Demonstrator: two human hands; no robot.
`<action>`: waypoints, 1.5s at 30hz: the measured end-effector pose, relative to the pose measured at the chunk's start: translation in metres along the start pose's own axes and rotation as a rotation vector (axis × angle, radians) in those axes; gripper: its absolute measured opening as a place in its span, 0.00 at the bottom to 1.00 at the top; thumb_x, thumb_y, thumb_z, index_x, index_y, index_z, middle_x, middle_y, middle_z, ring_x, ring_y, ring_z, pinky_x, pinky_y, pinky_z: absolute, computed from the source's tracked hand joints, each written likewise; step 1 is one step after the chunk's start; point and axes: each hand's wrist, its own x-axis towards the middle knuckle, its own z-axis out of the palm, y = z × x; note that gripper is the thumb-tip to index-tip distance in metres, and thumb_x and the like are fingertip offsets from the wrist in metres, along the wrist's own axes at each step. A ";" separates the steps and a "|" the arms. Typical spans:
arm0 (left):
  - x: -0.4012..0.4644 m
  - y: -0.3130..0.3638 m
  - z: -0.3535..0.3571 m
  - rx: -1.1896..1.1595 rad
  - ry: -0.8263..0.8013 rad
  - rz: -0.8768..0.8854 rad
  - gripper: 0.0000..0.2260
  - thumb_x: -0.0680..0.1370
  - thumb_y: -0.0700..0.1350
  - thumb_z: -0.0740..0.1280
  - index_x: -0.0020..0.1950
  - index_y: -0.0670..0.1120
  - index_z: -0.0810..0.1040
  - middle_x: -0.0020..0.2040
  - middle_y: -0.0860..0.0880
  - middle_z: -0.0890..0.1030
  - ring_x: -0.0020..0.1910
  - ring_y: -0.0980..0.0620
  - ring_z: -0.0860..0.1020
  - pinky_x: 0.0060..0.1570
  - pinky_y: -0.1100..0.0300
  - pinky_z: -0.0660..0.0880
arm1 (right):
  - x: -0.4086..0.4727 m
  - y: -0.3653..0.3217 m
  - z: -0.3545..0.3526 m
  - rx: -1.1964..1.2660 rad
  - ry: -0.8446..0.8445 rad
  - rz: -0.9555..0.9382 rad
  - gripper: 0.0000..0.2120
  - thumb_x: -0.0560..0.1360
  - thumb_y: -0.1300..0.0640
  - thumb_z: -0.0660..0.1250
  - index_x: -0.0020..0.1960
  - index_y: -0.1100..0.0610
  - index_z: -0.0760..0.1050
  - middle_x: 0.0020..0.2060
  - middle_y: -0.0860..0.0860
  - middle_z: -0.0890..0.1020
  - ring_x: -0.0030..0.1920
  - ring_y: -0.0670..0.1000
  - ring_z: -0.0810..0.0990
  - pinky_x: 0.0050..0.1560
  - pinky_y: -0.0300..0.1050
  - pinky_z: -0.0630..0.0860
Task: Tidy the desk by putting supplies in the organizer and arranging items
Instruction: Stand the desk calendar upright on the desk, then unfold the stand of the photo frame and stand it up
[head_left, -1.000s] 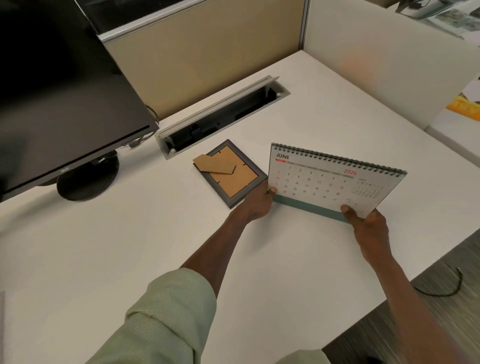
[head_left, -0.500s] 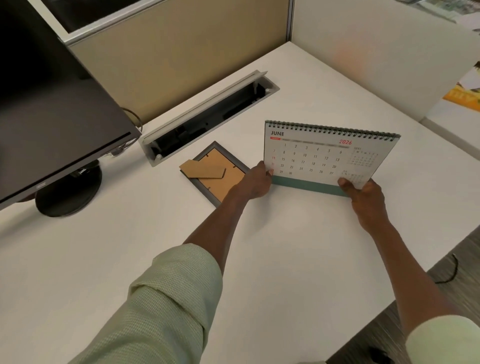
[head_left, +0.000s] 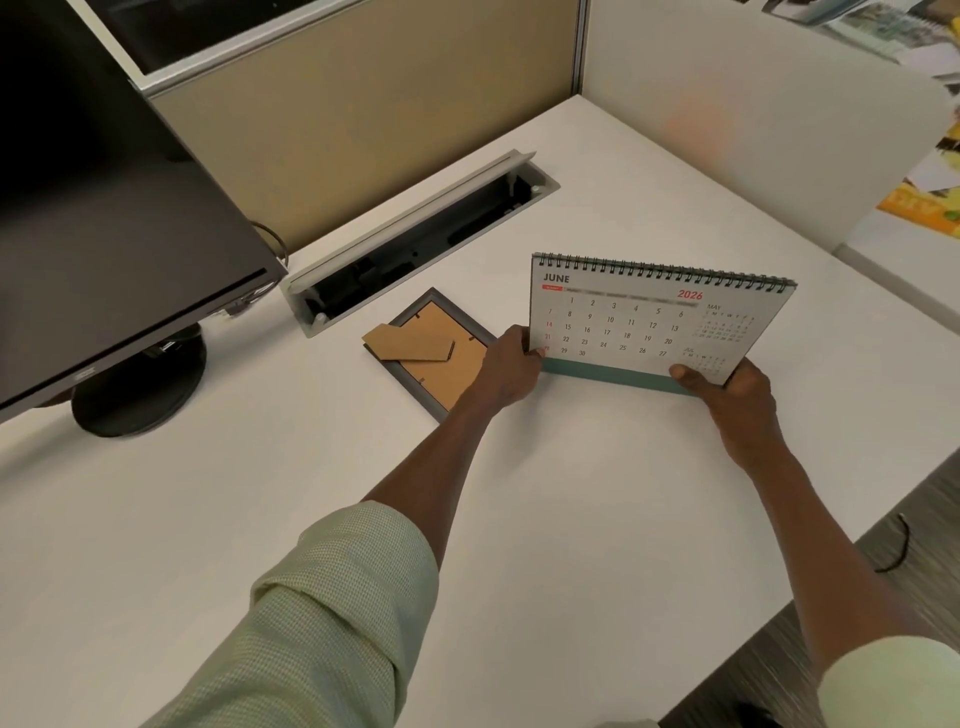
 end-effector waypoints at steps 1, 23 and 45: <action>-0.001 -0.001 -0.002 -0.023 0.007 -0.005 0.15 0.82 0.40 0.59 0.70 0.42 0.68 0.68 0.45 0.74 0.67 0.46 0.72 0.60 0.59 0.71 | -0.002 -0.001 0.001 0.023 0.013 -0.005 0.23 0.69 0.52 0.76 0.62 0.53 0.76 0.55 0.46 0.82 0.52 0.48 0.80 0.43 0.28 0.75; -0.017 -0.076 -0.065 -0.115 0.760 -0.153 0.14 0.79 0.32 0.59 0.62 0.38 0.78 0.59 0.39 0.78 0.55 0.43 0.80 0.42 0.68 0.72 | -0.078 0.028 0.088 -0.051 0.133 -0.172 0.13 0.70 0.66 0.72 0.52 0.56 0.74 0.48 0.52 0.79 0.47 0.52 0.79 0.49 0.37 0.76; -0.008 -0.080 -0.074 -0.526 0.703 -0.171 0.15 0.79 0.35 0.55 0.61 0.45 0.75 0.57 0.45 0.81 0.54 0.46 0.82 0.54 0.51 0.80 | -0.060 0.013 0.184 -0.925 -0.501 -0.646 0.31 0.81 0.41 0.51 0.79 0.55 0.50 0.78 0.49 0.51 0.78 0.49 0.48 0.77 0.50 0.54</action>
